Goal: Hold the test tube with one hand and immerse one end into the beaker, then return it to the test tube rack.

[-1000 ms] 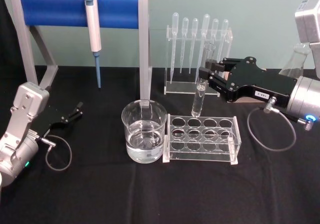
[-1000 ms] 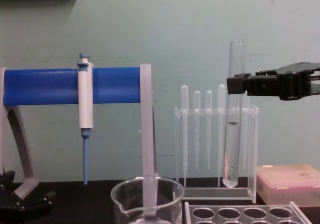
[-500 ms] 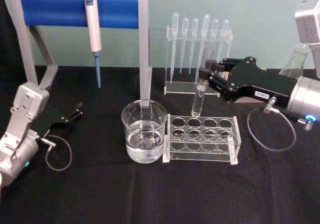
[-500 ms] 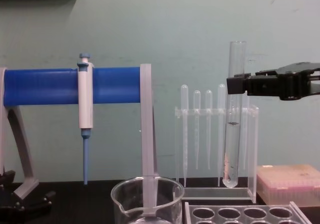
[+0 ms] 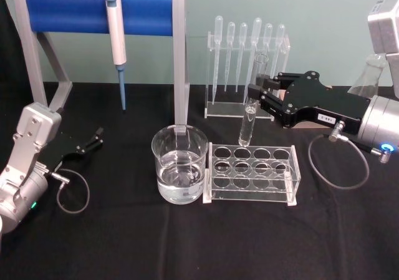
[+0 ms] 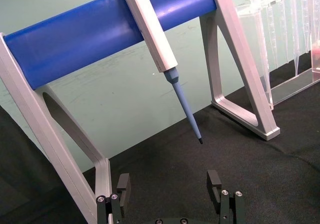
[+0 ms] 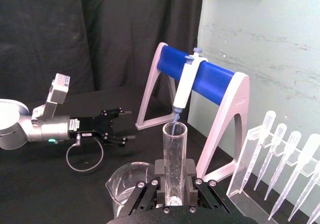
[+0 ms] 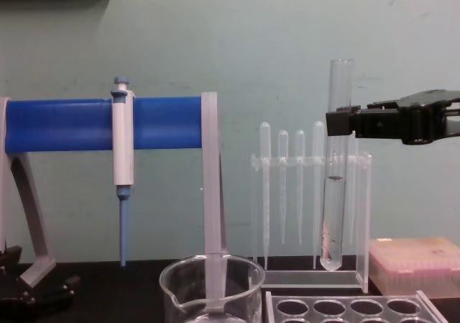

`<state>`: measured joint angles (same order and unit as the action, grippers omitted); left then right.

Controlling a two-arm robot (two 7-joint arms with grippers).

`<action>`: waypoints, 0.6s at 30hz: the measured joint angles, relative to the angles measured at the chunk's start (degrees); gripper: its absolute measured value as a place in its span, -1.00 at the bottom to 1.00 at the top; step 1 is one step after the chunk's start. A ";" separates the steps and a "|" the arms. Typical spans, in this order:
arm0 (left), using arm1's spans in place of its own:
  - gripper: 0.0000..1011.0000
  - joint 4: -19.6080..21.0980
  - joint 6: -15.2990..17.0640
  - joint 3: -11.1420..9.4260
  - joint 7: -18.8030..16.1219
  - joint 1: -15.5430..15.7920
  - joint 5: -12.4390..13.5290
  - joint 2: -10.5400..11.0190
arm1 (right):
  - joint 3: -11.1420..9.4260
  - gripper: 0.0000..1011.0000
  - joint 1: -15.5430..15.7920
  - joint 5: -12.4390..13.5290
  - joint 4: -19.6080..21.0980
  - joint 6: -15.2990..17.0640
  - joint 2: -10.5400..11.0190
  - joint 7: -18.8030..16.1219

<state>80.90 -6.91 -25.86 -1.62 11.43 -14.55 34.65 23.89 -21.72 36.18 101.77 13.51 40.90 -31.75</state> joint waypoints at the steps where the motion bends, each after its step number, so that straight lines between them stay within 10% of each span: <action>1: 0.98 0.00 0.00 0.00 0.00 0.00 0.00 0.00 | 0.00 -0.53 0.00 0.00 0.00 0.00 0.00 0.00; 18: 0.98 0.00 0.00 0.00 0.00 0.00 0.00 0.00 | 0.00 -0.53 0.00 0.00 0.00 0.00 0.00 0.00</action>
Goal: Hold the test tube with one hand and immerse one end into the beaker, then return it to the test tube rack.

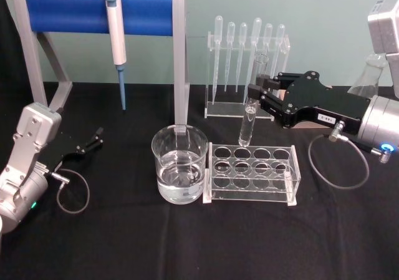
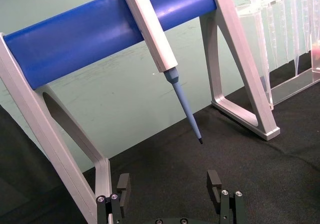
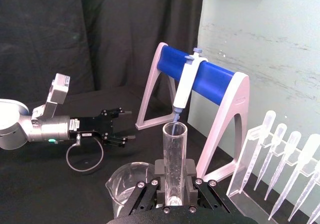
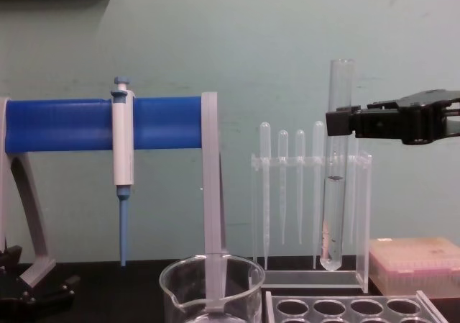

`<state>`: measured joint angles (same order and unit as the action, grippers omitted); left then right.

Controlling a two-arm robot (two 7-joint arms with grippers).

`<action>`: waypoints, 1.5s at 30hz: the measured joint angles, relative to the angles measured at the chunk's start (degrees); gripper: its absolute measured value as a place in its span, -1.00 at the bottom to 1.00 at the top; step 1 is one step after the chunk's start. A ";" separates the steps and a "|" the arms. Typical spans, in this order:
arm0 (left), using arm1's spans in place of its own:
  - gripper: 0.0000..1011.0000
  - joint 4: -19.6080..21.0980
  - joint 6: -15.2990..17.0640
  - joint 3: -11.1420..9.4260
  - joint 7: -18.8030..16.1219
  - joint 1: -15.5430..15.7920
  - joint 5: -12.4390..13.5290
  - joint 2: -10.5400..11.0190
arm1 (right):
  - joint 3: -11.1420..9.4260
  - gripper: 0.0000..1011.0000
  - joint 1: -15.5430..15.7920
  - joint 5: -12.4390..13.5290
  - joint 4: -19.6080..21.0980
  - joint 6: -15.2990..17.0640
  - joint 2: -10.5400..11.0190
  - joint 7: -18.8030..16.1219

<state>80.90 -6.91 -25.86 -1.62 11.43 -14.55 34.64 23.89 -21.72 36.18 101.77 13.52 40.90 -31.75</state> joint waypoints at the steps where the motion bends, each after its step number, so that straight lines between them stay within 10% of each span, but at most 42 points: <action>1: 0.98 0.00 0.00 0.00 0.00 0.00 0.00 0.00 | 0.00 -0.53 0.00 0.00 0.00 0.00 0.00 0.00; 45: 0.98 0.00 0.00 0.00 0.00 0.00 0.00 0.00 | 0.00 -0.53 0.00 0.00 0.01 0.00 0.00 0.00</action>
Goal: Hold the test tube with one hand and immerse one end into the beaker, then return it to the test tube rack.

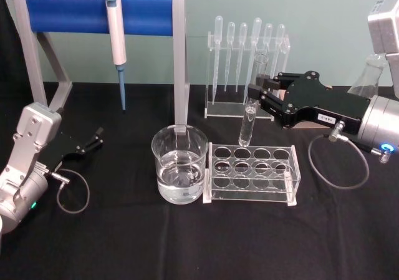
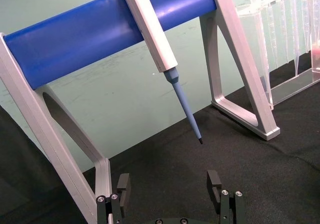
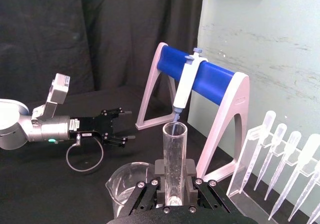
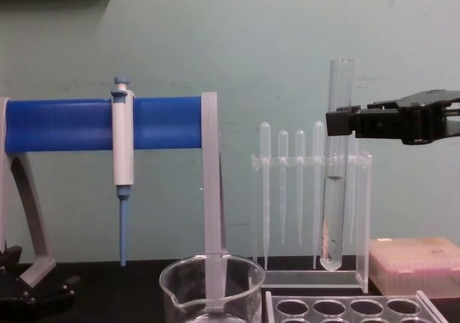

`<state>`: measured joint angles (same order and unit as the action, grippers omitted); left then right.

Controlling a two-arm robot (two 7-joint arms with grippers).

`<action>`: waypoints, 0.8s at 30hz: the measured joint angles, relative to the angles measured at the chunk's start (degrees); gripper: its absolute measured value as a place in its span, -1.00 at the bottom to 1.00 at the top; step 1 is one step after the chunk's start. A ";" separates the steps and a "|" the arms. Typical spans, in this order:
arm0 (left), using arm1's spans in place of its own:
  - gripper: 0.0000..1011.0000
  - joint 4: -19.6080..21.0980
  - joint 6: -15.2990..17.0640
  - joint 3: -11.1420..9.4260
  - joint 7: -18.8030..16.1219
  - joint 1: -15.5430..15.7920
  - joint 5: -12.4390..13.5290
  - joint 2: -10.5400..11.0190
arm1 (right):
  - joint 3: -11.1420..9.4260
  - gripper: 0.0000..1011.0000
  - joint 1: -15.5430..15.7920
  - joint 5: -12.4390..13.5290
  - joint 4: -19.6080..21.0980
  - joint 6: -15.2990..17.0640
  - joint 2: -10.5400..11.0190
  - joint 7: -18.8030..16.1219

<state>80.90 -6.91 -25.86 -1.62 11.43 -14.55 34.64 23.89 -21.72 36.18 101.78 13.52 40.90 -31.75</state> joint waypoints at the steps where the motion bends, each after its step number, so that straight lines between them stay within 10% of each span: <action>1: 0.98 0.00 0.00 0.00 0.00 0.00 0.00 0.00 | 0.00 -0.53 0.00 0.00 0.00 0.00 0.00 0.00; 24: 0.98 0.00 0.00 0.00 0.00 0.00 0.00 0.00 | 0.00 -0.53 0.00 0.00 0.00 0.00 0.00 0.00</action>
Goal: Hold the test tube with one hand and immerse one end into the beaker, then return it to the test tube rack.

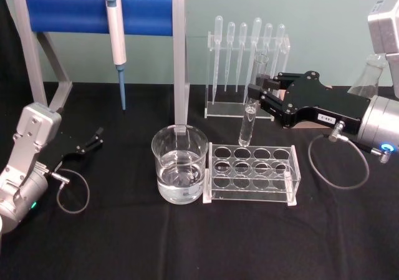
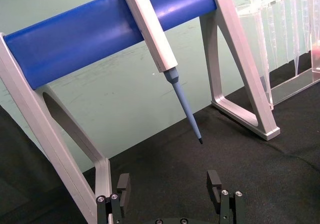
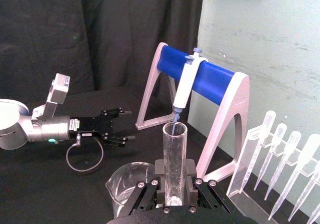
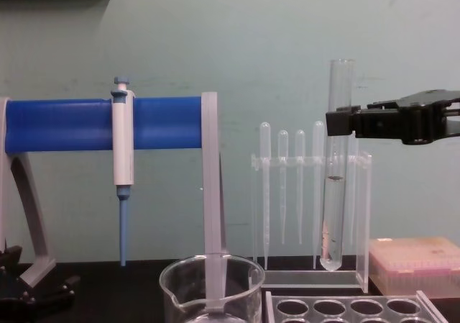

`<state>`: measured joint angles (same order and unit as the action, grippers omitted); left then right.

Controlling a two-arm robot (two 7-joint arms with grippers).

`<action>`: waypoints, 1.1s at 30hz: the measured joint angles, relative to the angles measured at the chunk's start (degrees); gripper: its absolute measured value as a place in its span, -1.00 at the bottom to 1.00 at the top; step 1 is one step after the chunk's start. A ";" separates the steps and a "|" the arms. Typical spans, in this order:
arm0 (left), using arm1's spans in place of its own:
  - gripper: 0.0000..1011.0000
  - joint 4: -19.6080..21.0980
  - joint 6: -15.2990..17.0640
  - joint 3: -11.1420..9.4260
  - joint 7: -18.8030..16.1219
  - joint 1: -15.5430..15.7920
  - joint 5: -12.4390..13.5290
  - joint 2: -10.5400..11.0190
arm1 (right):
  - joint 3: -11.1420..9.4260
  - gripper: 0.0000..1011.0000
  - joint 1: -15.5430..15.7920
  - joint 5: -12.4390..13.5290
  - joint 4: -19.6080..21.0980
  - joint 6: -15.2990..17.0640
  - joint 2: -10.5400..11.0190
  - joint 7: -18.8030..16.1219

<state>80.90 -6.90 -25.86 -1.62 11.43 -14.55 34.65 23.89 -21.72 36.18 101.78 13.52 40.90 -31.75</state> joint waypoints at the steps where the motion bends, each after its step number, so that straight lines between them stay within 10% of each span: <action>1: 0.98 0.00 0.00 0.00 0.00 0.00 0.00 0.00 | 0.00 -0.53 0.00 0.00 0.00 0.00 0.00 0.00; 16: 0.98 0.00 0.00 0.00 0.00 0.00 0.00 0.00 | 2.02 -0.53 -2.60 0.15 -0.28 0.07 -1.10 -0.36; 33: 0.98 0.00 0.00 0.00 0.00 0.00 0.00 0.00 | 10.24 -0.53 -9.86 -1.03 -4.59 -0.66 -8.52 -1.20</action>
<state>80.90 -6.90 -25.86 -1.62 11.43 -14.55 34.64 34.13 -31.58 35.15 97.18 12.86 32.38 -32.95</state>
